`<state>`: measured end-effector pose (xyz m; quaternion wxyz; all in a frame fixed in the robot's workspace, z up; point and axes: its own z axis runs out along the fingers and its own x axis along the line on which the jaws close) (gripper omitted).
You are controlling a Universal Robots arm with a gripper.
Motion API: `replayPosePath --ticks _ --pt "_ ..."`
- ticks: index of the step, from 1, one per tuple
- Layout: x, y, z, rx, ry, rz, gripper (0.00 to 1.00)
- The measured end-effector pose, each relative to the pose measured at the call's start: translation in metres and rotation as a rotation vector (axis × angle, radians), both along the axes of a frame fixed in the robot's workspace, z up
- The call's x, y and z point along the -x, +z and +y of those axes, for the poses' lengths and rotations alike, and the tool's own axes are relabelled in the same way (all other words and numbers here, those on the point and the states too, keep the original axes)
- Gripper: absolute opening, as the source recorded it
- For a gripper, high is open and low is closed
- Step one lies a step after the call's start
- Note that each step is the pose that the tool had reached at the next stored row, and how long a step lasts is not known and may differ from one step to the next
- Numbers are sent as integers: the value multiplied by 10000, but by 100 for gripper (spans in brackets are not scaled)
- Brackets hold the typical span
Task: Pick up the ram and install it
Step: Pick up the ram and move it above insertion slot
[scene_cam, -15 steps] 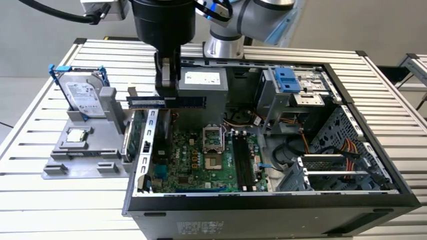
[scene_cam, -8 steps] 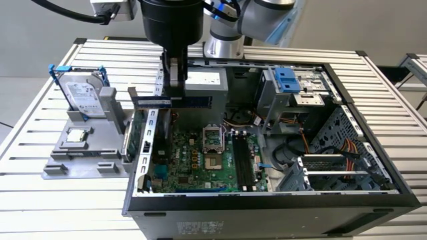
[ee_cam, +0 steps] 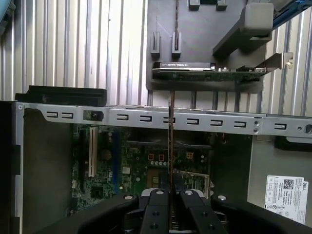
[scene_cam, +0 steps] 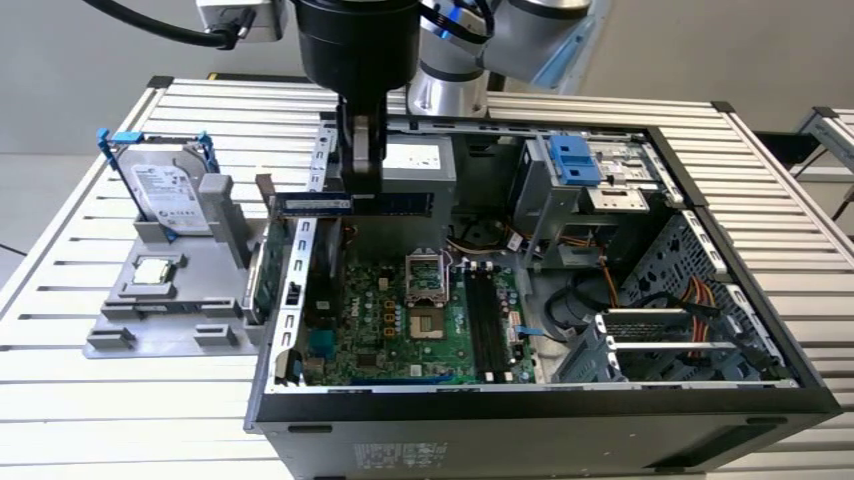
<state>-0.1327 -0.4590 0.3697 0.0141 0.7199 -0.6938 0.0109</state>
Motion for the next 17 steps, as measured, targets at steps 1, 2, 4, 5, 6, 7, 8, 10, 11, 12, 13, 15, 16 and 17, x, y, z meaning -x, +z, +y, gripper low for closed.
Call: replayPosePath --ticks 1,2,4,5,6,7,8,10,11,12,13,15,16,17 --pt "-12 0 0 1 0 1 0" --pt "-19 0 0 0 0 0 0" --pt "-42 0 0 1 -1 1 0" --pt "-51 0 0 0 0 0 0" --pt "-61 0 0 0 0 1 0" --pt "-83 0 0 0 0 1 0" --pt "-94 0 0 0 0 0 0" --pt "-99 0 0 0 -1 0 0" --pt "-99 0 0 0 -2 1 0" --pt "-100 0 0 0 -1 1 0" --pt "-101 0 0 1 -1 1 0" --pt "-106 0 0 1 -79 1 0" --pt "-108 0 0 0 -166 1 0" --pt "-111 0 0 0 -254 0 0"
